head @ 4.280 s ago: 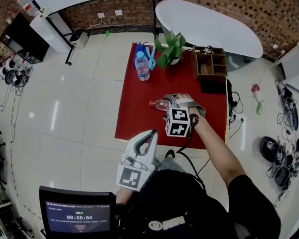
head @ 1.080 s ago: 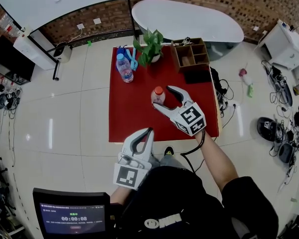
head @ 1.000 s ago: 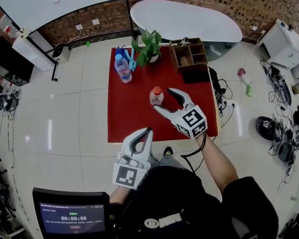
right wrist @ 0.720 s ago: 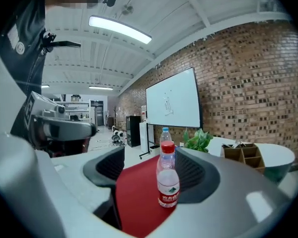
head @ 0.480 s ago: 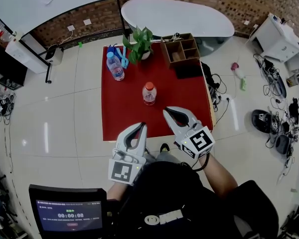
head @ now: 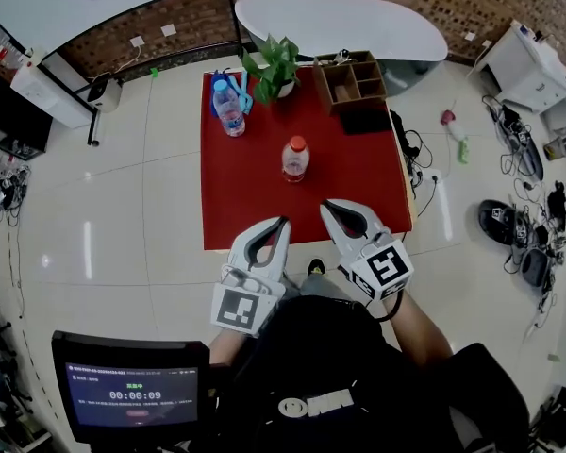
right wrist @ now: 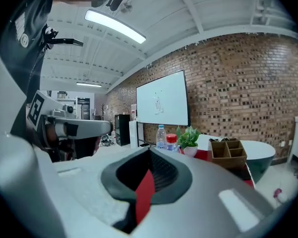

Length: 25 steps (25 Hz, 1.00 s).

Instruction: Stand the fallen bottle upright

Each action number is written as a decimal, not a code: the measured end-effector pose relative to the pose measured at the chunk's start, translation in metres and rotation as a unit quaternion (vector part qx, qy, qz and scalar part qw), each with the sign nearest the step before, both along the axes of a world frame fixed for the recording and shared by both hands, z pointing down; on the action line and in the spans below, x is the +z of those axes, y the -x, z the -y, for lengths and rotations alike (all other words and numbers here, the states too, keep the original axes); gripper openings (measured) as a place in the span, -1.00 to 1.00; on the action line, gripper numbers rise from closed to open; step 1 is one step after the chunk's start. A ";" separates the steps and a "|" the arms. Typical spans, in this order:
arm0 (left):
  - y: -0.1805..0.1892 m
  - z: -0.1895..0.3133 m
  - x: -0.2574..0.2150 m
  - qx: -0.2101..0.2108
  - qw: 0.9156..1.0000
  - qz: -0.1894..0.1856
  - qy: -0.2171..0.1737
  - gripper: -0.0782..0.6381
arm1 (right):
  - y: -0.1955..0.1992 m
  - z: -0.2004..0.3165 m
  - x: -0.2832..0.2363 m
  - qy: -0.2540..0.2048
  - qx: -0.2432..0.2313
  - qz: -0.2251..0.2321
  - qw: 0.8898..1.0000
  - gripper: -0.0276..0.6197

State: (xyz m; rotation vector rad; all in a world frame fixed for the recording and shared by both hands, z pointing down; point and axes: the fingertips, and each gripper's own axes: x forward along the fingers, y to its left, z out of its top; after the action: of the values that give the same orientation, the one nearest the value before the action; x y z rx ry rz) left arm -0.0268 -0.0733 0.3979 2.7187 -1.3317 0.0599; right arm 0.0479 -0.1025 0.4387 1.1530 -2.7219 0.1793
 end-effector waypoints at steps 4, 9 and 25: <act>0.012 -0.010 0.002 0.001 1.000 0.001 -0.005 -0.76 | 0.020 -0.010 0.001 0.000 -0.009 0.005 1.000 -0.91; 0.021 -0.026 -0.001 -0.006 1.000 -0.006 -0.011 -0.76 | 0.042 -0.028 0.001 0.000 -0.031 0.002 1.000 -0.90; -0.051 -0.126 -0.002 -0.023 1.000 0.014 -0.011 -0.76 | -0.017 -0.131 -0.005 0.000 -0.069 0.026 0.997 -0.90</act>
State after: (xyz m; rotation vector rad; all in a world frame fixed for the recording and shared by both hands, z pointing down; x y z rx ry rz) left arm 0.0245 0.0525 0.3960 2.7130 -1.4102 0.0798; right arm 0.0648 0.0290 0.4338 0.9696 -2.8344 0.1928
